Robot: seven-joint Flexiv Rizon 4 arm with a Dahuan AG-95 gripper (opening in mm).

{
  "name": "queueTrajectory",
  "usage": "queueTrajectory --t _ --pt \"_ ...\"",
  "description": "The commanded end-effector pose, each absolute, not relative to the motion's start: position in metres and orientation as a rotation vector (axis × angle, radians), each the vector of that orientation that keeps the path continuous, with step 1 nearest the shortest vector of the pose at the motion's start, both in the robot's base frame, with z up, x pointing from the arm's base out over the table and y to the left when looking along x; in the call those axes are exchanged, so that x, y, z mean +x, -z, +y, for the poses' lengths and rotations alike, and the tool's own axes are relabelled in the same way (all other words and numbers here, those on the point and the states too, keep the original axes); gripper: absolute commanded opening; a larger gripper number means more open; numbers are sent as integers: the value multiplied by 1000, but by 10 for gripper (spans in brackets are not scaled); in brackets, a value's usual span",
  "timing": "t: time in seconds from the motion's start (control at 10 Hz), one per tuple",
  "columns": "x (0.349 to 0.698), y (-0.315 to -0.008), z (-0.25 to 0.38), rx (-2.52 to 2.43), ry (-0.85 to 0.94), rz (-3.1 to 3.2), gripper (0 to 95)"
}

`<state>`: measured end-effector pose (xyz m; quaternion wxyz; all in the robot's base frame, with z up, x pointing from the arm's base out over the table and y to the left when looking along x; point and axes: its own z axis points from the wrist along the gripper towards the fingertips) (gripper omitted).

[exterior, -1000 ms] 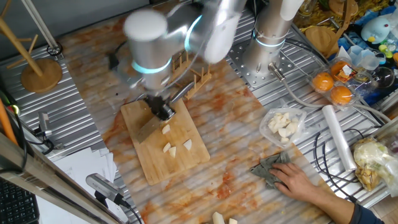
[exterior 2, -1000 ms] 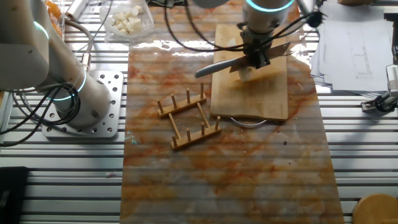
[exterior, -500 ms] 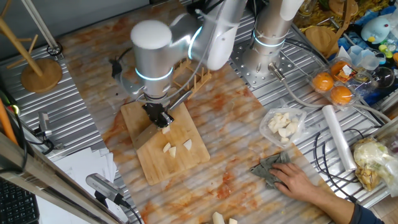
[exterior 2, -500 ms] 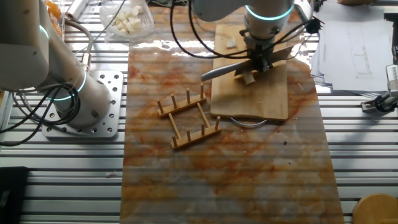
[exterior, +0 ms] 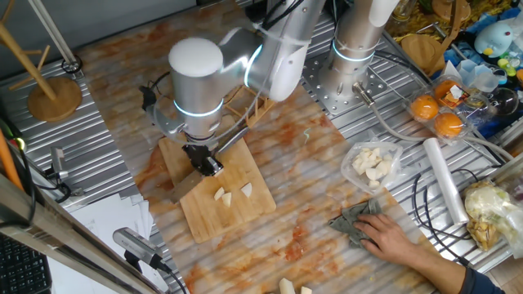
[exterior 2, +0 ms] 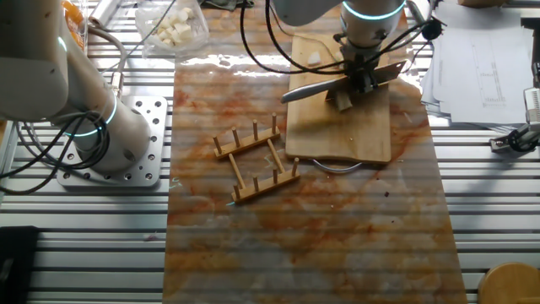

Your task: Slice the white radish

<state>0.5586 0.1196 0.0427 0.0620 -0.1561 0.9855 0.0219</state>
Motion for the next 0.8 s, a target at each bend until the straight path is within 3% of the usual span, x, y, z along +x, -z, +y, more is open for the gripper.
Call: queueTrajectory --t 0.1,0.3,0.4,0.8 --pt "559 -72 121 -473 -125 3017 0" --pt "559 -79 121 -460 -132 3020 0" --pt "559 -99 120 -434 -127 3035 0" --pt "544 -102 101 -402 -116 3037 0"
